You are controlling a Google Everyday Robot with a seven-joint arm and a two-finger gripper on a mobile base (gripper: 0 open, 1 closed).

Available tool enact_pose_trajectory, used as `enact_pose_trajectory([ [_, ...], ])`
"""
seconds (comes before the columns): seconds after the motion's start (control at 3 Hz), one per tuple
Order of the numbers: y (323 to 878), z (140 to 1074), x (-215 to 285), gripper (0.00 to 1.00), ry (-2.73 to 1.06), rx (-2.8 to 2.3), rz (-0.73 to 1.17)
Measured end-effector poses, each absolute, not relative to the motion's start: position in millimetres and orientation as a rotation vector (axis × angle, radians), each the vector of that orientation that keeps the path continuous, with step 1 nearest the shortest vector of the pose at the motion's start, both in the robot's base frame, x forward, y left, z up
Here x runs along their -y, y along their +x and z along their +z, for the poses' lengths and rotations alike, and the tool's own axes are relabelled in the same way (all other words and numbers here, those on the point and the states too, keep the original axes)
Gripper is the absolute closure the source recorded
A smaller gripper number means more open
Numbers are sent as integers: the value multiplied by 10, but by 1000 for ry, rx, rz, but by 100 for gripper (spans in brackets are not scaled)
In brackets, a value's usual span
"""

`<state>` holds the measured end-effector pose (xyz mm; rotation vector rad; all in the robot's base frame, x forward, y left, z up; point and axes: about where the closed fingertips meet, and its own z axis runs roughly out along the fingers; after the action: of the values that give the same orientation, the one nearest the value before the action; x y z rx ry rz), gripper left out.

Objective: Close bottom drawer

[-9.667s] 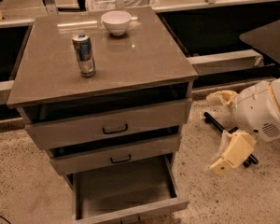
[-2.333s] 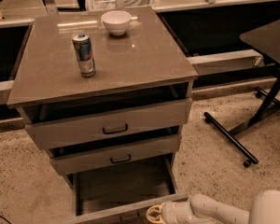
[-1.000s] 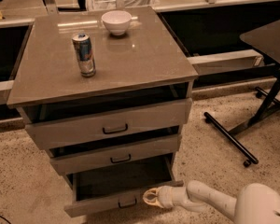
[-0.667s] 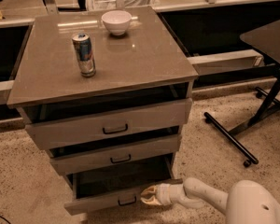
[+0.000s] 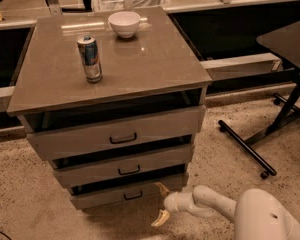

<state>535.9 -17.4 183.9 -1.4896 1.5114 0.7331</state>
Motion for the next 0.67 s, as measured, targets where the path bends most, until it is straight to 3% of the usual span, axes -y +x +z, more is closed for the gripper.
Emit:
enact_pose_trajectory([
  [0.67,5352,1933,73,0,-1481,-1468,781],
])
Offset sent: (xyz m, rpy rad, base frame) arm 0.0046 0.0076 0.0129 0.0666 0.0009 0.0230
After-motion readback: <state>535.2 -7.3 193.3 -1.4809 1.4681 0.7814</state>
